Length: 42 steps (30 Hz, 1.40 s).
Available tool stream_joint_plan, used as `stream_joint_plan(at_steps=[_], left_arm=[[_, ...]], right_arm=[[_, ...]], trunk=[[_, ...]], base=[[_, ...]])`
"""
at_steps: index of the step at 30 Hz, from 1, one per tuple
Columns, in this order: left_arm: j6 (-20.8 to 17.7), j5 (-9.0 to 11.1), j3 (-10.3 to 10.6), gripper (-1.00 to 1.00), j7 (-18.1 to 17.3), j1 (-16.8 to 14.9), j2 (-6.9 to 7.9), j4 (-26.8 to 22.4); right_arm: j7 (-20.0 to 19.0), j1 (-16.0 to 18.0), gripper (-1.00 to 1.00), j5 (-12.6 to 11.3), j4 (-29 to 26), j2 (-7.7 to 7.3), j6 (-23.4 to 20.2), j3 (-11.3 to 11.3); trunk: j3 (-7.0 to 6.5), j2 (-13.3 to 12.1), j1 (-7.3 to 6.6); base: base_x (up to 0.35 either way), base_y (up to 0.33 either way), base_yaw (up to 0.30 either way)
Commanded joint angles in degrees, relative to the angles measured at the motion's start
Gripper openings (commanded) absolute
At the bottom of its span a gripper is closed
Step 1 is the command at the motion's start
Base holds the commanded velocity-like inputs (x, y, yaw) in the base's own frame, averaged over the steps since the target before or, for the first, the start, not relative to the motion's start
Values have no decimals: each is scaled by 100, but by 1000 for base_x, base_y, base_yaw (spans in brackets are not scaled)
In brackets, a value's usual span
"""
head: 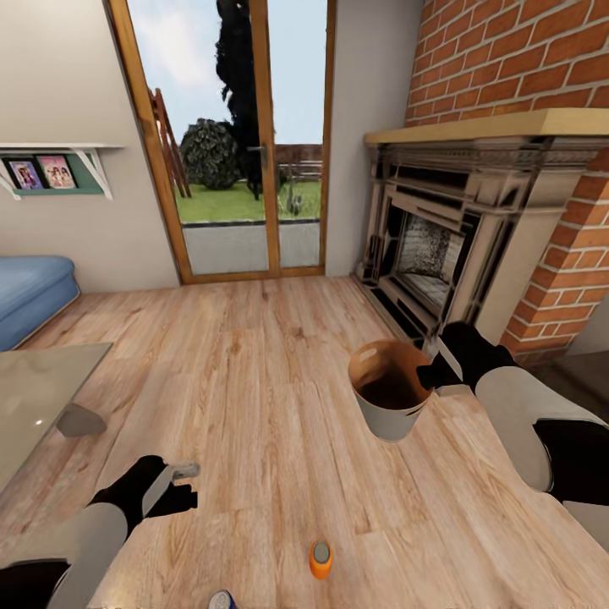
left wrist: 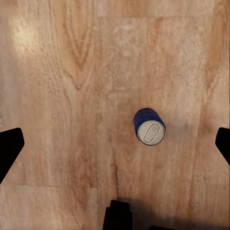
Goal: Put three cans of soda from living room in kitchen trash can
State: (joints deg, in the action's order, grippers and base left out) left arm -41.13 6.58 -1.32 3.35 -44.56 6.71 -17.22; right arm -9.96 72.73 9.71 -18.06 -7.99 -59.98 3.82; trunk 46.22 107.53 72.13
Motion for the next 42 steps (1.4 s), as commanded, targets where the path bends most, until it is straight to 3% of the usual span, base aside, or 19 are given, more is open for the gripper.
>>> stream_joint_plan(at_steps=[1,5,14,18,19,28,33,42], left_arm=[[30,0,58,100,3,6,-14,2],[120,1,137,100,7,15,-33,7],[161,1,157,100,8,17,-40,8],[160,1,158,100,8,17,-39,8],[160,1,158,100,8,17,-39,8],[158,1,158,100,8,17,-40,8],[158,1,158,100,8,17,-39,8],[158,1,158,100,8,17,-40,8]], right_arm=[[-23,4,-100,-75,-4,0,-2,-21],[-29,9,-100,-78,-68,-1,-2,-28],[-187,-15,-100,-156,-1136,-30,-2,-78],[-733,-271,-100,-140,-2024,-73,-2,-89],[-929,-523,-100,-127,-2575,-89,-2,-95],[-1145,-1056,-100,-154,-4045,-113,-2,-100],[-1180,-1302,-100,-164,-4456,-136,-2,-109],[-1399,-1346,-100,-153,-4542,-151,-2,-146]], trunk=[[25,42,22],[127,203,110],[302,564,307],[374,724,395],[392,764,417],[554,1125,615],[644,1326,725],[805,1687,922]], base=[[0,0,0],[0,0,0],[0,0,0],[0,0,0],[0,0,0],[0,0,0],[0,0,0],[0,0,0]])
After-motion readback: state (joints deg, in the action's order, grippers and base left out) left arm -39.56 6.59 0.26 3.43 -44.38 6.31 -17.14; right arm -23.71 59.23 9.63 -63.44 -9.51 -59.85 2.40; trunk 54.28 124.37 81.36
